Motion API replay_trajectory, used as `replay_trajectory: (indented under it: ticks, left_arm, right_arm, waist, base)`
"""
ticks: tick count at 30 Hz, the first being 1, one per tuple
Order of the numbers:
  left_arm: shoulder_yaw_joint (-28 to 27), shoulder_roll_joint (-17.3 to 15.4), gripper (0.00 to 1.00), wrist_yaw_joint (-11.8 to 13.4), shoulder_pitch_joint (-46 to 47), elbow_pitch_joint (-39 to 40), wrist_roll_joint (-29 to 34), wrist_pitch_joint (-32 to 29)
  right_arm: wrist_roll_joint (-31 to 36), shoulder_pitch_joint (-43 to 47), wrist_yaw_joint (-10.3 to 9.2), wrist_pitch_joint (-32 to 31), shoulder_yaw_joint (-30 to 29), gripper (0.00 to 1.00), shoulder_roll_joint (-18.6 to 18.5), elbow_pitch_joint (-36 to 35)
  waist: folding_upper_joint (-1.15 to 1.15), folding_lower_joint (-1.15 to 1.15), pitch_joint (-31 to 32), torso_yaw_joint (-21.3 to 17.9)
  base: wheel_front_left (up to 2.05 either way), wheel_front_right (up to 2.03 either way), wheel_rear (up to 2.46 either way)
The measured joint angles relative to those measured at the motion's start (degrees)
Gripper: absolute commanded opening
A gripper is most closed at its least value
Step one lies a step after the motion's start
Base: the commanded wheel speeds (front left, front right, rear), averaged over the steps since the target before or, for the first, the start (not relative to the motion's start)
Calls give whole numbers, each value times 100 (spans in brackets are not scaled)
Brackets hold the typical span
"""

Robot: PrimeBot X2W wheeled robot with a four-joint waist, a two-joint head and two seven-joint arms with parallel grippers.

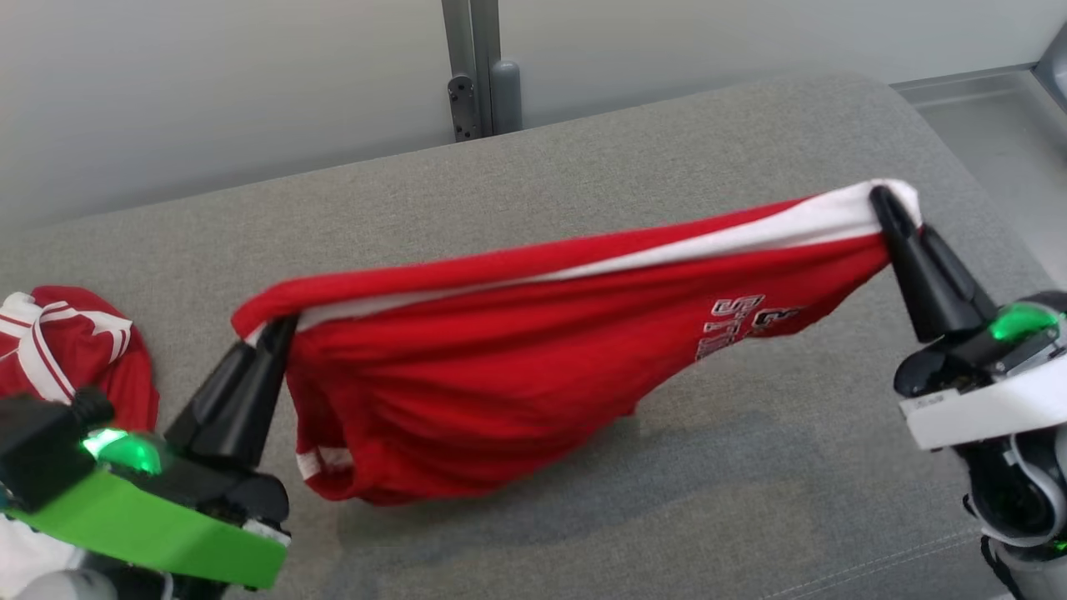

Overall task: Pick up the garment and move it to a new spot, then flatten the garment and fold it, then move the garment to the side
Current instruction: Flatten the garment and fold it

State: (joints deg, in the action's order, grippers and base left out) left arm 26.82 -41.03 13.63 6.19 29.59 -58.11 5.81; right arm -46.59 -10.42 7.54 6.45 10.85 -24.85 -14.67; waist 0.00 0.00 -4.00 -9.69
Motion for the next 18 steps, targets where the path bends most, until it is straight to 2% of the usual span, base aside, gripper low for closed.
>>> replay_trajectory:
  ticks: [6, 10, 14, 18]
  left_arm:
    - [-431, -447, 0, -160, 1461, 527, -281, -877]
    - [-643, -605, 0, -325, 2691, 501, -661, -1604]
    - [-598, -584, 0, -520, 4025, -114, -923, -2324]
    - [-289, -230, 0, -676, 5447, -1296, -837, -2862]
  right_arm:
    - [42, -865, -2, -993, -687, 0, 345, -921]
    - [135, -1956, -4, -1833, -1012, 0, 714, -1080]
    - [453, -3240, -4, -2739, -1151, 0, 1168, -565]
    - [970, -4583, -4, -3401, -1429, 0, 1833, 441]
  waist:
    - [0, 0, -349, -1]
    - [0, 0, -773, 11]
    - [0, 0, -1320, 57]
    - [0, 1, -1931, 138]
  base:
    - [0, 0, 0]
    - [0, 0, 0]
    - [0, 0, 0]
    - [0, 0, 0]
